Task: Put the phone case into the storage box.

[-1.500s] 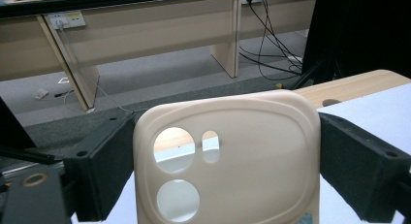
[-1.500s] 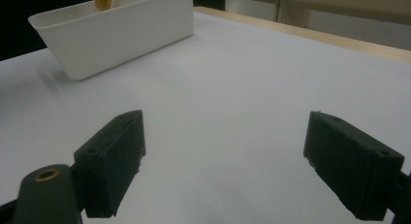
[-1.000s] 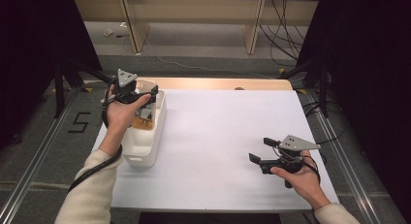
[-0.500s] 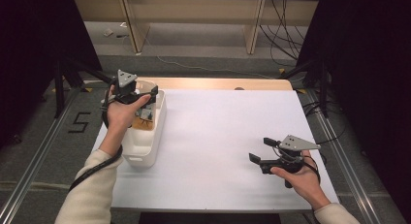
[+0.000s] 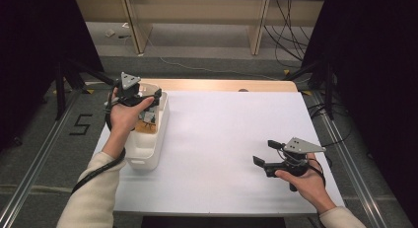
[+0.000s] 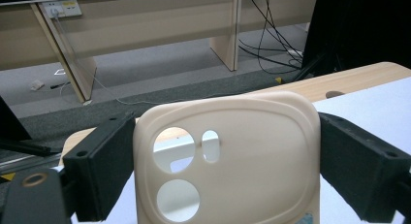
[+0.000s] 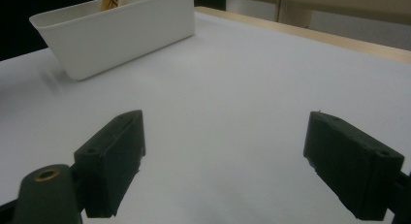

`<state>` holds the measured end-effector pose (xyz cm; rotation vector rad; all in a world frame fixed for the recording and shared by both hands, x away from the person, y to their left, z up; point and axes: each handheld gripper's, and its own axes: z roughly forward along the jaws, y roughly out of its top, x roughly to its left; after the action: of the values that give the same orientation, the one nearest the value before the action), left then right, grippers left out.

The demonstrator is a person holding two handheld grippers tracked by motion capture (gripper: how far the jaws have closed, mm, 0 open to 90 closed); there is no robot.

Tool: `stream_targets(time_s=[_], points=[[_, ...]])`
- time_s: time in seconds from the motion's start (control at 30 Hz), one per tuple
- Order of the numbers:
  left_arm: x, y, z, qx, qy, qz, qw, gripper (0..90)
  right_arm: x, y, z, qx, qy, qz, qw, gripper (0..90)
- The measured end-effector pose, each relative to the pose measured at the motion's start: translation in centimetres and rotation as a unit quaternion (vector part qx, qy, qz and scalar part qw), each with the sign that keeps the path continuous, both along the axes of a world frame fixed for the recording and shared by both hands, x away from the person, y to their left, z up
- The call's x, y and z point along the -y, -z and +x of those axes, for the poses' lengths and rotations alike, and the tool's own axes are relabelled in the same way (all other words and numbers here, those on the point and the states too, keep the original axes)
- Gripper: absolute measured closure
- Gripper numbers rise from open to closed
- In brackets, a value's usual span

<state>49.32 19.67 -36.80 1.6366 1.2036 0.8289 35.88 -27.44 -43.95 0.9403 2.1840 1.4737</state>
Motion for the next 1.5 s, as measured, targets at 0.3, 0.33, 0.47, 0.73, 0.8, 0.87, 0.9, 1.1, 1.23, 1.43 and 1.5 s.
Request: stream_targets(time_s=[0.3, 0.33, 0.47, 0.73, 0.8, 0.87, 0.9, 1.1, 1.23, 1.43, 1.5], points=[[-0.1, 0.3, 0.2, -0.006, -0.001, -0.003, 1.0000, 11.1, 0.0, 0.0, 0.0, -0.001, 0.001, -0.001, 1.0000, 15.8], [-0.1, 0.4, 0.2, -0.007, -0.001, -0.002, 1.0000, 11.1, 0.0, 0.0, 0.0, -0.001, 0.001, 0.000, 1.0000, 15.8], [-0.1, 0.5, 0.3, -0.011, -0.001, -0.003, 0.9999, 11.1, 0.0, 0.0, 0.0, -0.001, 0.000, 0.000, 1.0000, 15.8], [-0.1, 0.5, 0.5, -0.013, -0.002, -0.004, 0.9999, 11.2, 0.0, 0.0, 0.0, -0.002, 0.001, 0.002, 1.0000, 15.8], [-0.1, 0.5, 0.5, -0.013, -0.003, -0.006, 0.9999, 11.2, 0.0, 0.0, 0.0, -0.002, 0.001, 0.003, 1.0000, 15.8], [-0.2, 0.4, 0.6, -0.014, -0.004, -0.007, 0.9999, 11.2, 0.0, 0.0, 0.0, -0.002, 0.001, 0.004, 1.0000, 15.8], [-0.2, 0.4, 0.6, -0.014, -0.005, -0.008, 0.9999, 11.2, 0.0, 0.0, 0.0, -0.002, 0.002, 0.004, 1.0000, 15.8], [-0.2, 0.4, 1.0, -0.013, -0.007, -0.010, 0.9998, 11.2, 0.0, 0.0, 0.0, -0.003, 0.003, 0.004, 1.0000, 15.8], [0.0, 0.3, 1.3, -0.013, -0.008, -0.007, 0.9999, 11.2, 0.0, 0.0, 0.0, -0.002, 0.002, 0.004, 1.0000, 15.8], [-0.1, 0.3, 1.6, -0.015, -0.010, -0.008, 0.9998, 11.2, 0.0, 0.0, 0.0, -0.003, 0.002, 0.004, 1.0000, 15.8], [-0.1, 0.3, 1.7, -0.015, -0.010, -0.008, 0.9998, 11.2, 0.0, 0.0, 0.0, -0.003, 0.002, 0.004, 1.0000, 15.8]])
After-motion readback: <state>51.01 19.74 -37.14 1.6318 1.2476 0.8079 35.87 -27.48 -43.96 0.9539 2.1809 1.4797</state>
